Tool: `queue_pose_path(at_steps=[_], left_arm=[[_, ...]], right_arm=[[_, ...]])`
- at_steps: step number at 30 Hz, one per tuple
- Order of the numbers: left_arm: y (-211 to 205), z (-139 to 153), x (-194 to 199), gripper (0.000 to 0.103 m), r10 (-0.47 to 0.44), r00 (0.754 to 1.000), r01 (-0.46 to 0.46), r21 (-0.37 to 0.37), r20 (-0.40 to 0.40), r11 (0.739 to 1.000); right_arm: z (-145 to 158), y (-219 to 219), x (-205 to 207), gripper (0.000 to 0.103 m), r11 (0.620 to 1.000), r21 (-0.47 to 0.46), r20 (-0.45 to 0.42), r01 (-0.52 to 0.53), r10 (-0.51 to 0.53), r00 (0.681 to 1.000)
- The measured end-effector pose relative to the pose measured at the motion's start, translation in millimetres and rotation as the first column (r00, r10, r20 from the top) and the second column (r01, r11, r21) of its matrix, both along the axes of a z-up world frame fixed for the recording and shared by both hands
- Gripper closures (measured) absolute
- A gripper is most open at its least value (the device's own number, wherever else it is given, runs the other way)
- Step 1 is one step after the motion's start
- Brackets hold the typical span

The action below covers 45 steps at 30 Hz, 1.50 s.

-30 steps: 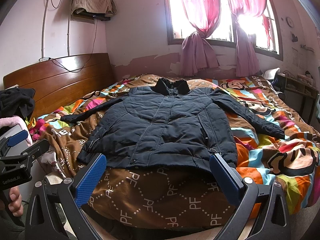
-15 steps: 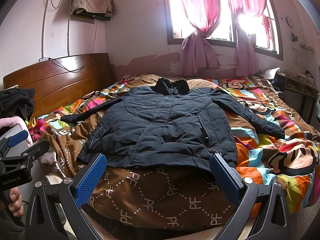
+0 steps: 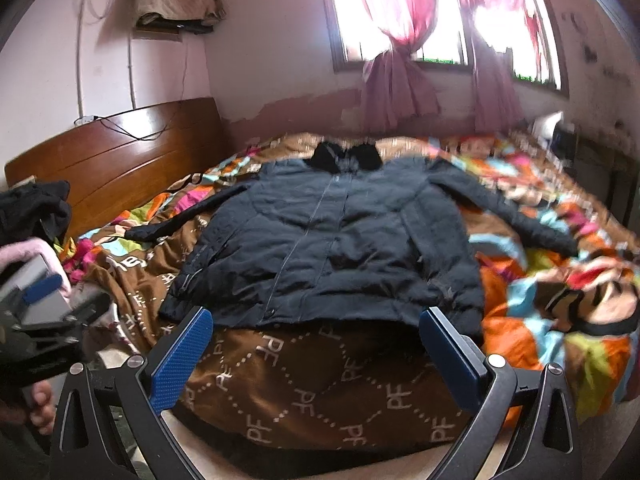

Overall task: Fold large clothes
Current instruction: 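Move both tools toward the jacket, right tool toward its sleeve cuff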

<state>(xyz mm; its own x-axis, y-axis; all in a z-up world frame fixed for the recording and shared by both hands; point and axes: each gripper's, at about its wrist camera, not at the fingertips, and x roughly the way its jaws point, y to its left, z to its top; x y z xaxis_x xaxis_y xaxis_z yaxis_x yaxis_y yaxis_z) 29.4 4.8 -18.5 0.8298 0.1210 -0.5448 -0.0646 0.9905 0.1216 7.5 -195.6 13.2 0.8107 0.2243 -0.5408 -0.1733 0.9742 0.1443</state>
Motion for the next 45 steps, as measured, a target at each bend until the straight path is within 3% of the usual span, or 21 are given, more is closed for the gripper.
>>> queue_pose_path(at_steps=[4,13,19,23,33,36,42,45], left_arm=[[17.2,1.3,14.5,0.002,0.033,0.999,-0.033,-0.028,-0.023,0.999],[20.1,10.7,91.2,0.002,0.091,0.994,-0.090,0.025,-0.062,0.996],[6.0,9.8,158.4,0.002,0.086,0.994,-0.089,-0.044,-0.066,0.995],[-15.4,4.3,213.2,0.002,0.038,0.995,-0.045,-0.072,-0.097,0.996],[-92.1,-19.0,336.1,0.002,-0.130,0.980,0.122,-0.062,-0.153,0.991],[-122.0,-31.4,373.3,0.002,-0.208,0.963,0.197,-0.082,-0.171,0.977],[-171.7,-48.7,428.2,0.002,-0.287,0.935,0.278,-0.070,-0.208,0.958],[-185.1,-55.4,447.4,0.002,-0.304,0.925,0.291,-0.088,-0.229,0.953]], right_arm=[[8.0,-8.9,21.9,0.000,0.998,-0.051,-0.052,0.039,-0.041,0.998],[-2.3,-41.1,114.3,0.000,0.983,-0.147,-0.119,0.108,-0.126,0.985],[-20.0,-81.0,178.7,0.000,0.973,-0.160,-0.126,0.164,-0.185,0.975],[-37.4,-106.7,217.0,0.000,0.960,-0.189,-0.145,0.207,-0.236,0.961],[-70.5,-170.5,287.7,0.000,0.935,-0.177,-0.179,0.308,-0.338,0.924],[-74.6,-196.4,297.1,0.000,0.931,-0.119,-0.154,0.345,-0.361,0.920],[-80.3,-266.2,309.3,0.000,0.852,-0.006,-0.096,0.524,-0.522,0.847],[-87.3,-289.3,316.4,0.000,0.855,0.029,-0.118,0.518,-0.512,0.851]])
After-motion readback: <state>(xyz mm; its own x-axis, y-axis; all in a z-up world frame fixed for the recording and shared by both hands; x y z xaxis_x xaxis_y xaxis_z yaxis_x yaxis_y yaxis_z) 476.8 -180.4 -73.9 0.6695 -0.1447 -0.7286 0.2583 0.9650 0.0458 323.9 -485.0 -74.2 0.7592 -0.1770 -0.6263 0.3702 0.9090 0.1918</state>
